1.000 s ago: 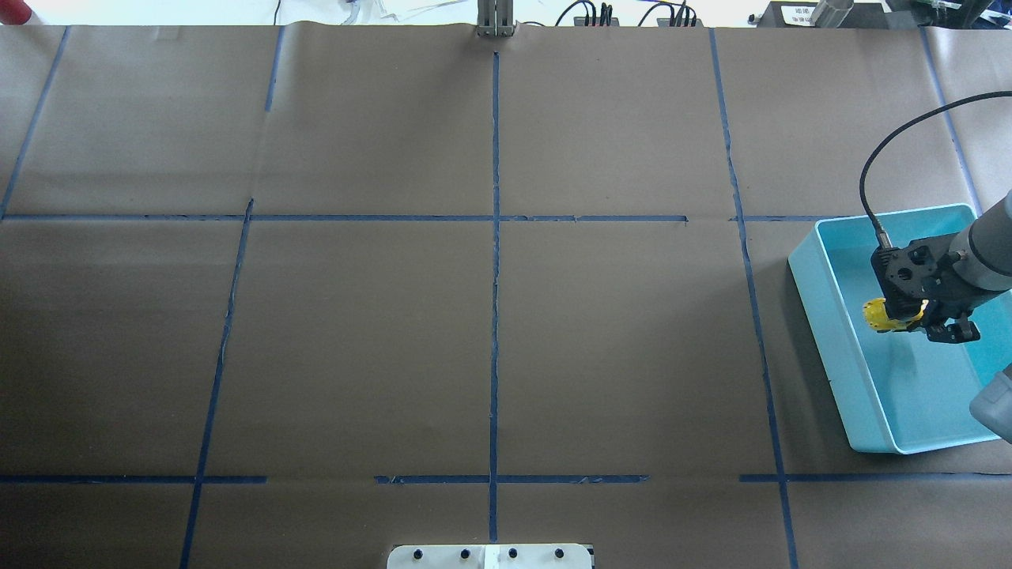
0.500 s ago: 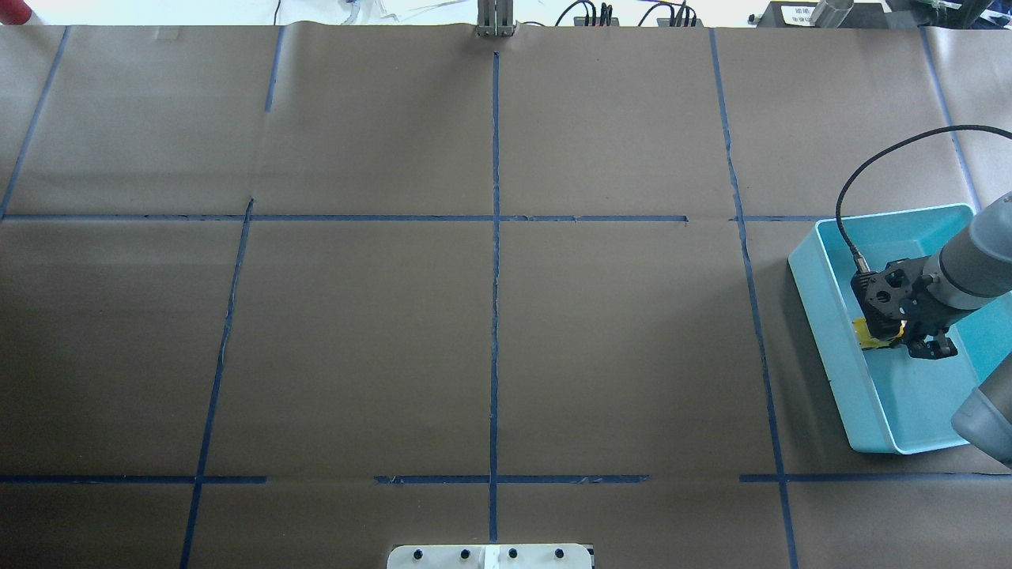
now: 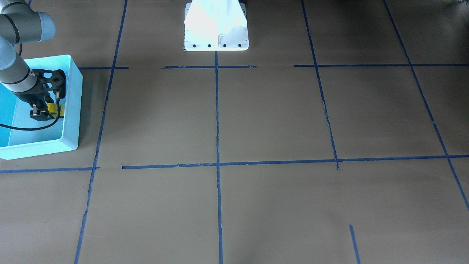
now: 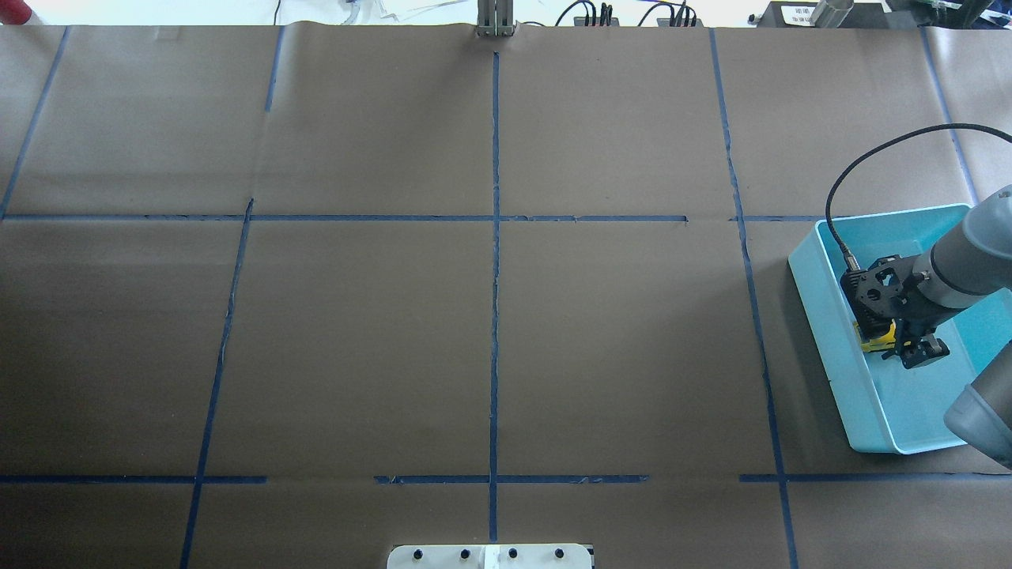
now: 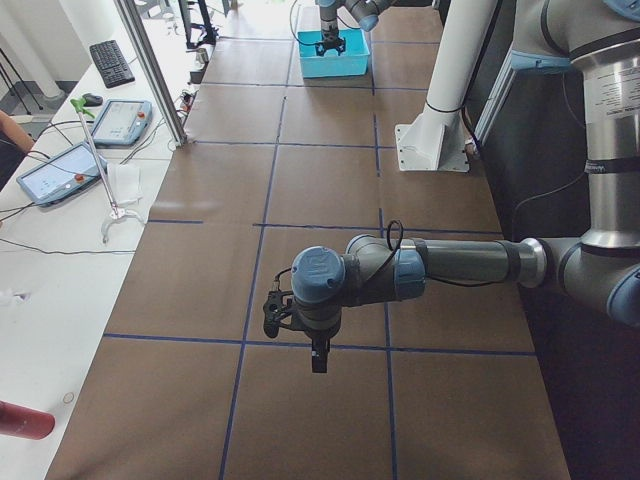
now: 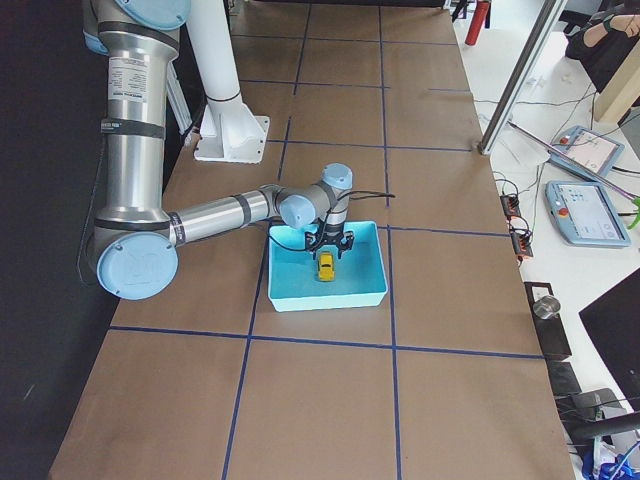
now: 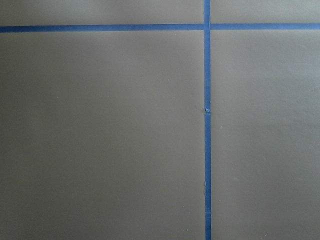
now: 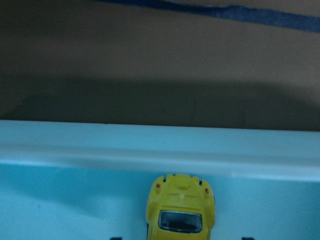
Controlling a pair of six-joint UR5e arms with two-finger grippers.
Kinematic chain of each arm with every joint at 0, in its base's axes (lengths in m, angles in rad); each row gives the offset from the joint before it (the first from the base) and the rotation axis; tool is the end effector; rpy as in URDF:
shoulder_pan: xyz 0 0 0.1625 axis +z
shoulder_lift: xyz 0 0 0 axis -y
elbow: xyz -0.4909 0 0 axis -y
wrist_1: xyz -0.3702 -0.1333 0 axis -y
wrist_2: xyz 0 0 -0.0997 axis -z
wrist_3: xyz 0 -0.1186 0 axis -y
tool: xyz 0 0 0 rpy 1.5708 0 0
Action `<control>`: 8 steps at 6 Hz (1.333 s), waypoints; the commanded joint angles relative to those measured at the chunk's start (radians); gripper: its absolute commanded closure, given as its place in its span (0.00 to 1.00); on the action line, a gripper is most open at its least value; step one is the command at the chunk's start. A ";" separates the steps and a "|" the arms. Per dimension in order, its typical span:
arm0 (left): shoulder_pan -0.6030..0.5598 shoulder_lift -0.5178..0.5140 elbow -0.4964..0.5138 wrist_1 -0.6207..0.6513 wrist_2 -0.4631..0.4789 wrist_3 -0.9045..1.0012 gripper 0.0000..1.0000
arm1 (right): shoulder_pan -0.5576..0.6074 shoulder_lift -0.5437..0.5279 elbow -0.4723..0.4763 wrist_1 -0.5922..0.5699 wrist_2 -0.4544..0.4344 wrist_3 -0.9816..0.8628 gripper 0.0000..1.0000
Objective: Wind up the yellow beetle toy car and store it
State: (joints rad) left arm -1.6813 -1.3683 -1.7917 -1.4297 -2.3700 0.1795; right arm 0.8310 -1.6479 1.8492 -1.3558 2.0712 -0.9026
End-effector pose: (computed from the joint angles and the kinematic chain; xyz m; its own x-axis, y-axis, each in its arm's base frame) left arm -0.0877 -0.3527 0.7308 0.6919 0.0147 -0.7218 -0.0143 0.9999 0.0066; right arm -0.2524 -0.3899 0.6328 -0.1635 -0.9855 -0.0455 0.7880 -0.1582 0.5950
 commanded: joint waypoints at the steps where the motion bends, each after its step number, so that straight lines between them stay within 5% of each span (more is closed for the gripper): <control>1: 0.000 0.000 0.000 0.000 0.000 0.000 0.00 | 0.017 -0.010 0.056 -0.011 0.032 0.001 0.00; 3: 0.000 0.000 0.000 0.000 0.000 0.000 0.00 | 0.124 -0.018 0.093 -0.057 0.108 -0.007 0.00; 5: 0.000 0.000 0.000 0.000 0.000 0.000 0.00 | 0.288 0.002 0.148 -0.257 0.182 -0.010 0.00; 8: 0.000 -0.002 0.000 0.000 0.000 0.000 0.00 | 0.598 0.028 0.093 -0.501 0.175 0.004 0.00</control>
State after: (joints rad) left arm -1.6812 -1.3688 -1.7917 -1.4297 -2.3700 0.1795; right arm 1.3293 -1.6247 1.9623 -1.7679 2.2497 -0.9040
